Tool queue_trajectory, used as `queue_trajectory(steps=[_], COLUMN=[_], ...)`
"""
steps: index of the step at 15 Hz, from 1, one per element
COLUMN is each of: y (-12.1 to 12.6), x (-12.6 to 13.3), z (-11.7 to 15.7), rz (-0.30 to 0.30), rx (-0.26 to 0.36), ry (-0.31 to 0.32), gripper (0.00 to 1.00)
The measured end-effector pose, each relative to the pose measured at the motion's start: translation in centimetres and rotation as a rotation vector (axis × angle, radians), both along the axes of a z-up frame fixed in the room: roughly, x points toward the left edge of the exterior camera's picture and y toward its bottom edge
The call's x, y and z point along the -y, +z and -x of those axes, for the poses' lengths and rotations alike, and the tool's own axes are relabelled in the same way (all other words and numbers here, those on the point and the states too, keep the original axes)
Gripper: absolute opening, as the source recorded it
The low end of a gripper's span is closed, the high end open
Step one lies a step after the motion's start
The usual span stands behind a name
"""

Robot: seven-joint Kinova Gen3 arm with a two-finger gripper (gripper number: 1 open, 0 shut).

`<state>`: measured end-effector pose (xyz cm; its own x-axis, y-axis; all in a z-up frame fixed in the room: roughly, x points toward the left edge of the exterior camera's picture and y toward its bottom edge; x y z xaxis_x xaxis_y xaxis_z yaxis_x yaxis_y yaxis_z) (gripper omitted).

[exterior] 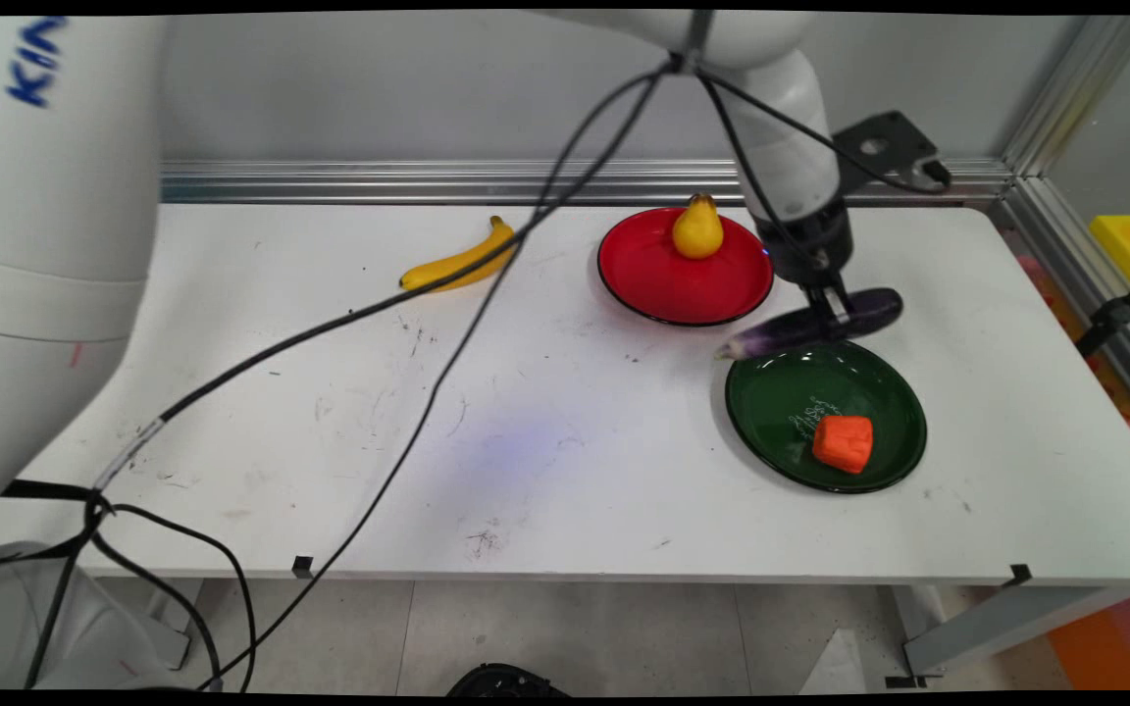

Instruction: Place the picked object on the table

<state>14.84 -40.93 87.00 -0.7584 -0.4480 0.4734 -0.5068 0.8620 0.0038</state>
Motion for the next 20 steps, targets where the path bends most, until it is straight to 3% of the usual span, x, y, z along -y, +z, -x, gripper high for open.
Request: queue_trajectory(steps=[5, 10, 15, 20], y=[2.2, 2.7, 1.7, -0.6], x=[-1.8, -3.4, -4.6, -4.7], z=[-4.8, -9.5, -12.5, -13.5], rz=[0.001, -0.007, -0.015, -0.015], rx=[0.053, 0.102, 0.133, 0.148], ry=[-0.022, -0.043, -0.063, -0.085], gripper=[0.0, 0.0, 0.0, 0.0])
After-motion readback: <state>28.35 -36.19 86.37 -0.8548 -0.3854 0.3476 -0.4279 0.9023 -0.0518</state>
